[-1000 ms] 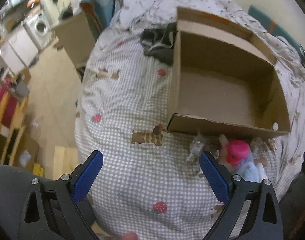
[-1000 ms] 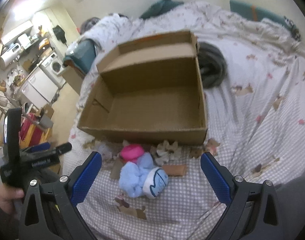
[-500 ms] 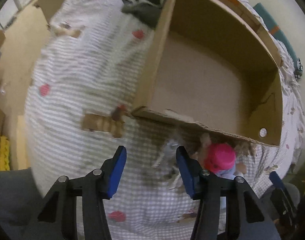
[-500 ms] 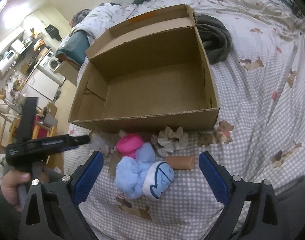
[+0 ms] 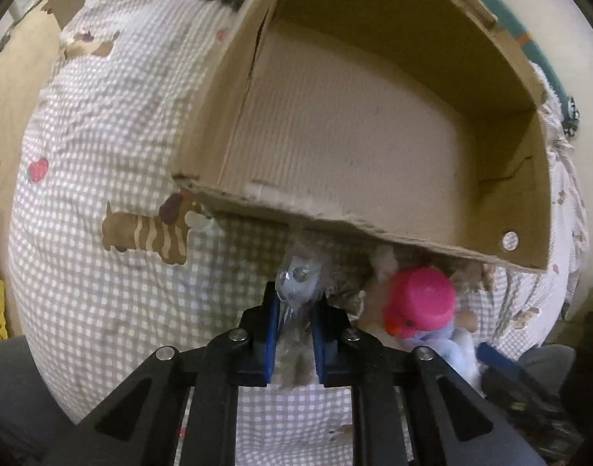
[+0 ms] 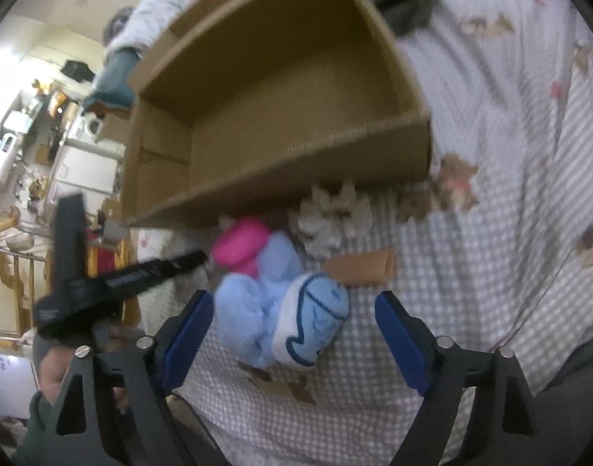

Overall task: Organize soft objects
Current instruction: 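Grasp the clear plastic bag with the left gripper while the right grasps the blue plush, then carry the bag and blue plush into the box and open both grippers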

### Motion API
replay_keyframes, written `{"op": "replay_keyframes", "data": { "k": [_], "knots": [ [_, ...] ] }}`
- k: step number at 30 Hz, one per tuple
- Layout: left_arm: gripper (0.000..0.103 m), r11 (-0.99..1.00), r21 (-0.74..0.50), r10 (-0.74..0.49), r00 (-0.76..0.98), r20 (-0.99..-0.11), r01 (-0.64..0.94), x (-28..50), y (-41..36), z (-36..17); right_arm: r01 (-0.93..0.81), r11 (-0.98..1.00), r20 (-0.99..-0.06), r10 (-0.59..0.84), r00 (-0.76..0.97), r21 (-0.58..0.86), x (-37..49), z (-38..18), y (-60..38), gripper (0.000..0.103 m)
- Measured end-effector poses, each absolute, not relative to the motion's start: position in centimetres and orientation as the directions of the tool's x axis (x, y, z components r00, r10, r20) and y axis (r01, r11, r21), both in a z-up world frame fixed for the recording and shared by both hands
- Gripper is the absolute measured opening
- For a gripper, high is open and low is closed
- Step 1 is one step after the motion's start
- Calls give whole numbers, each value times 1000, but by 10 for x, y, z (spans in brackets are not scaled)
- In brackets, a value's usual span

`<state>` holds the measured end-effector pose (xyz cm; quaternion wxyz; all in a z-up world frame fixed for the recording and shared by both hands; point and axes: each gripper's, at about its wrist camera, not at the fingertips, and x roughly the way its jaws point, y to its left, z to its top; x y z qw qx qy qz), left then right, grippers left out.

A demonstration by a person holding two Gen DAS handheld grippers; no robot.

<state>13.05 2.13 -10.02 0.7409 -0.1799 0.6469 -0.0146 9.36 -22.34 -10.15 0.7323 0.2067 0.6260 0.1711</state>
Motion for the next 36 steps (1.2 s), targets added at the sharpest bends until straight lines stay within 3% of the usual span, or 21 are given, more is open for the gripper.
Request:
{"op": "replay_keyframes", "data": {
  "k": [4, 7, 10, 23, 36],
  "knots": [
    [13, 929, -293, -248, 205, -947, -226, 125, 28, -82, 8, 862, -859, 505, 84, 507, 95, -119, -210, 77],
    [13, 914, -321, -252, 274, -928, -248, 121, 44, -74, -9, 875, -871, 482, 91, 483, 95, -117, -205, 41],
    [13, 912, -321, -235, 315, -920, -257, 108, 53, -59, -55, 873, -860, 486, 153, 484, 92, -101, -203, 32],
    [13, 948, -178, -65, 387, -920, -265, 61, 43, -54, -182, 869, -794, 495, 352, 461, 55, -37, -217, 27],
    [13, 968, -180, -62, 529, -846, -174, 78, 22, 14, -170, 832, -650, 525, 549, 528, 79, 28, -258, 27]
  ]
}}
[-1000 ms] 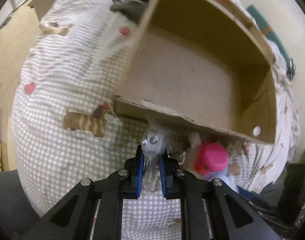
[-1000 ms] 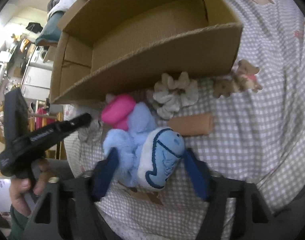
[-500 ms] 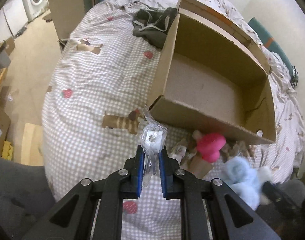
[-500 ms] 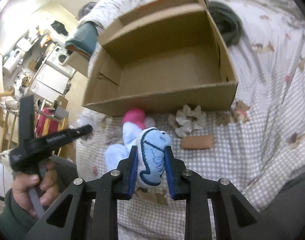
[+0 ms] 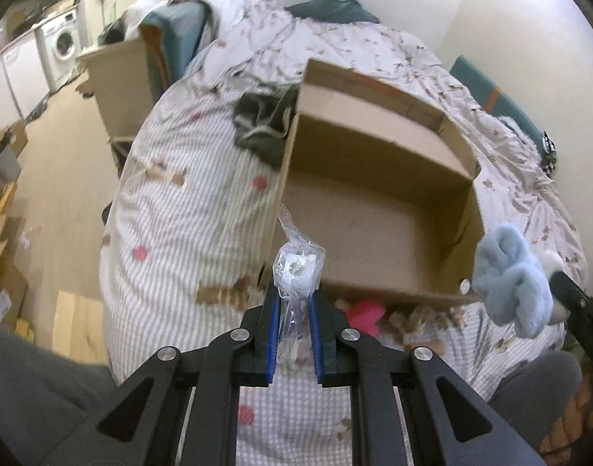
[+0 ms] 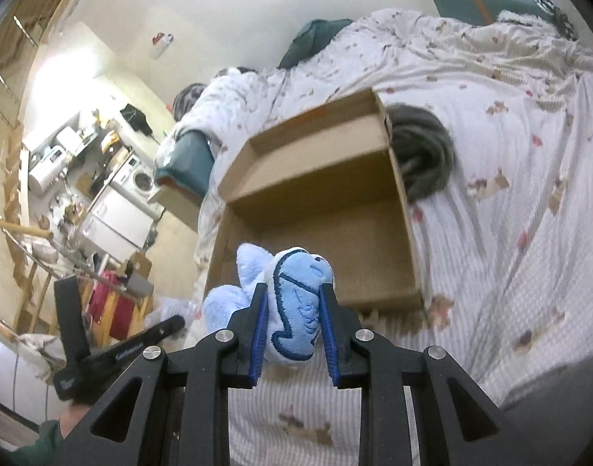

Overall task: Organize soft objects
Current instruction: 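Carry the bag and blue plush into the box and open both grippers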

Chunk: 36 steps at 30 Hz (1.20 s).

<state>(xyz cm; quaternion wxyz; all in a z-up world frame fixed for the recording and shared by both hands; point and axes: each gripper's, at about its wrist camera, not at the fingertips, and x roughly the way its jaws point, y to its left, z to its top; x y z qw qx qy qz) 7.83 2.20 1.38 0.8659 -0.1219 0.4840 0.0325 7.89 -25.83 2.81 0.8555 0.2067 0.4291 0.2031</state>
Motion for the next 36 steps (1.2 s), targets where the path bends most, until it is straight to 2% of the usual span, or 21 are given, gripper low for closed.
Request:
{"op": "replay_keyframes", "data": {
  "k": [7, 13, 21, 36],
  "knots": [
    [13, 982, -144, -55, 540, -840, -125, 127, 10, 19, -159, 847, -656, 498, 567, 506, 121, 24, -255, 27],
    [13, 993, -80, -25, 533, -846, -81, 163, -1, -7, -141, 873, -699, 462, 546, 467, 147, -5, -245, 27],
    [13, 991, -91, -35, 480, -877, -94, 176, 3, -44, -111, 911, -760, 394, 517, 396, 155, -39, -236, 27],
    [13, 998, -25, 4, 505, -863, -51, 167, -8, -44, -121, 925, -784, 370, 499, 360, 156, -45, -228, 28]
  ]
}}
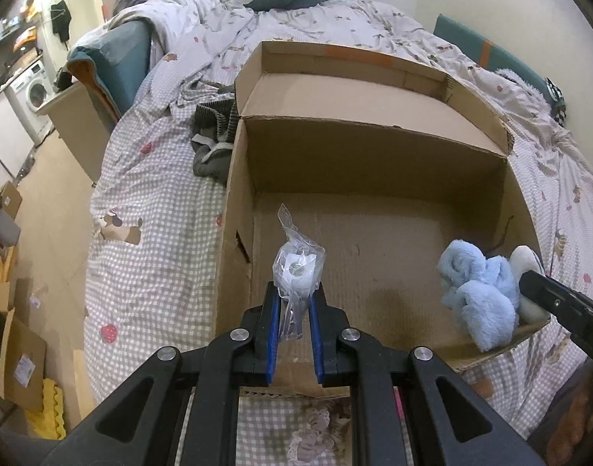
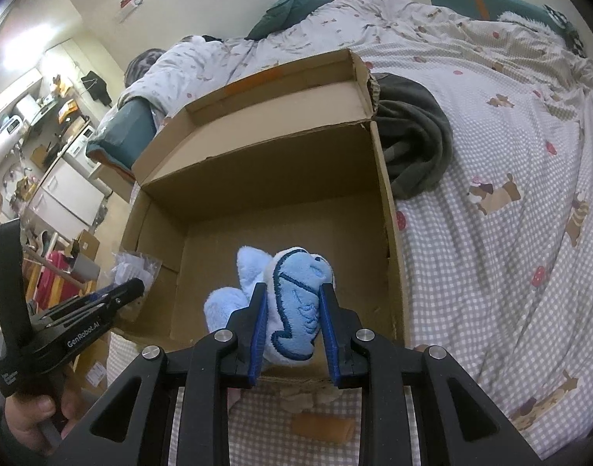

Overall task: Organize soft objects
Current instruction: 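Carry the bag and blue plush into the box and open both grippers, then grasp the pink-and-white scrunchie with the left gripper while the right grasps the tan foam roll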

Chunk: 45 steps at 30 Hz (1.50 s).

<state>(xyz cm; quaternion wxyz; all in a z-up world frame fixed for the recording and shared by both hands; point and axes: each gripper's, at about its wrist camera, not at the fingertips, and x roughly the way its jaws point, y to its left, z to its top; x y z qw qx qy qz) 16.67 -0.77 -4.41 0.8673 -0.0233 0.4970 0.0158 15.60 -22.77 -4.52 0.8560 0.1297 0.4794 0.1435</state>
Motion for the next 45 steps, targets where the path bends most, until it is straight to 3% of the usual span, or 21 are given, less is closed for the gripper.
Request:
{"op": "replay_keyframes", "data": {
  "k": [10, 12, 15, 16, 18, 19, 23, 37, 45],
  "knots": [
    [17, 998, -22, 8, 500, -866, -54, 165, -8, -46, -111, 920, -781, 378, 498, 375, 156, -45, -229, 32],
    [23, 998, -17, 14, 505, -863, -57, 165, -8, -45, -112, 921, -779, 376, 503, 372, 155, -44, -228, 35],
    [46, 998, -20, 14, 517, -856, -60, 163, -8, -42, -112, 919, -776, 380, 503, 377, 155, -44, -228, 36],
    [55, 998, -18, 18, 524, -852, -63, 163, -8, -41, -110, 920, -777, 379, 503, 377, 155, -44, -229, 39],
    [60, 998, -23, 12, 537, -844, -58, 162, -9, -38, -100, 919, -773, 376, 511, 381, 156, -43, -231, 69],
    [62, 998, -19, 14, 538, -843, -57, 162, -9, -38, -98, 916, -763, 379, 523, 389, 155, -41, -232, 69],
    [62, 999, -2, 21, 534, -846, -44, 162, -14, -39, -100, 912, -758, 389, 523, 399, 157, -40, -233, 76],
    [62, 997, -52, -13, 579, -815, -52, 155, 0, -19, -67, 908, -768, 387, 511, 413, 159, -44, -237, 76],
    [64, 981, -103, 23, 623, -782, -166, 145, 45, 7, -23, 888, -756, 404, 514, 459, 157, -45, -249, 76]
  ]
}}
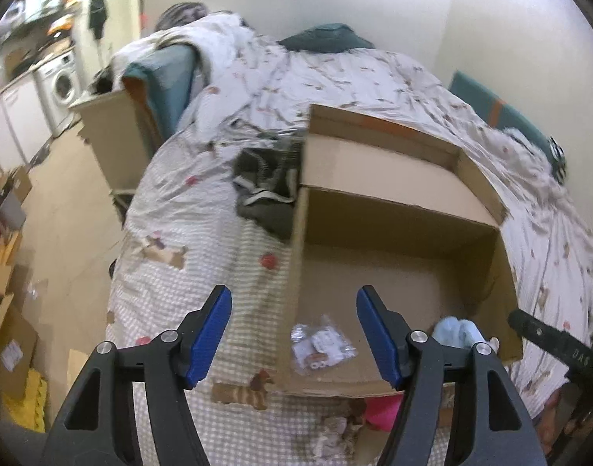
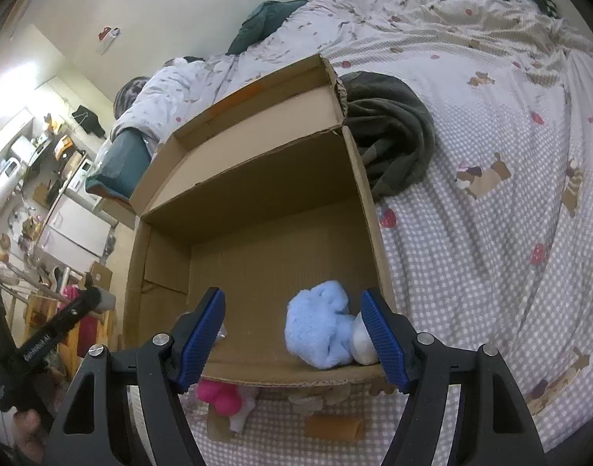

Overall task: Organize soft objects
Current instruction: 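Grasp the pink-and-white scrunchie with the left gripper while the right grasps the tan foam roll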

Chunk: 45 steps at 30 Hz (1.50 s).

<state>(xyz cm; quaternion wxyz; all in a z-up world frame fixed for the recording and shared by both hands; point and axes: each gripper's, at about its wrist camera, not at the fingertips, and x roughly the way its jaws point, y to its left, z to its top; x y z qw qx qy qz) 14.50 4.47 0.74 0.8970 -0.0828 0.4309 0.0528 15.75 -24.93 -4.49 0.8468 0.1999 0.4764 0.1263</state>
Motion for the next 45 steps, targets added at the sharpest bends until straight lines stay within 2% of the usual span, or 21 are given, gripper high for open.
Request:
{"op": "replay_keyframes", "data": {
  "k": [7, 16, 21, 30, 31, 35, 39, 40, 41, 43, 44, 45],
  "knots": [
    [64, 966, -117, 40, 576, -816, -233, 131, 62, -4, -11, 891, -760, 394, 516, 454, 152, -43, -252, 76],
    [64, 986, -42, 36, 455, -890, -161, 97, 39, -34, -33, 895, -763, 399, 509, 446, 130, -36, -248, 76],
    [64, 981, -148, -99, 331, -938, -128, 92, 28, -65, -20, 890, -791, 414, 451, 455, 108, -51, -237, 76],
    [62, 965, -215, -181, 211, -961, -151, 106, 16, -103, 89, 910, -877, 360, 317, 405, 104, -89, -244, 76],
    [61, 966, -208, -174, 208, -962, -155, 106, 16, -105, 111, 909, -890, 358, 284, 401, 107, -98, -245, 76],
    [41, 963, -216, -188, 175, -967, -161, 111, 13, -116, 136, 910, -916, 371, 151, 391, 114, -128, -236, 76],
    [29, 958, -241, -216, 161, -963, -157, 111, 8, -119, 63, 936, -930, 334, 154, 347, 118, -128, -220, 76],
    [22, 958, -240, -215, 165, -963, -155, 111, 6, -119, 47, 939, -930, 331, 157, 342, 118, -127, -217, 76],
    [15, 961, -233, -208, 168, -964, -150, 111, 3, -118, 29, 942, -932, 325, 160, 334, 118, -126, -213, 73],
    [12, 966, -218, -191, 178, -965, -142, 109, -3, -116, -5, 951, -937, 306, 167, 309, 116, -124, -206, 51],
    [11, 967, -214, -187, 184, -965, -140, 109, -5, -115, -17, 949, -935, 314, 165, 316, 116, -123, -203, 33],
    [10, 967, -212, -184, 189, -965, -139, 109, -6, -114, -26, 942, -930, 334, 153, 334, 115, -125, -200, 30]
  ]
}}
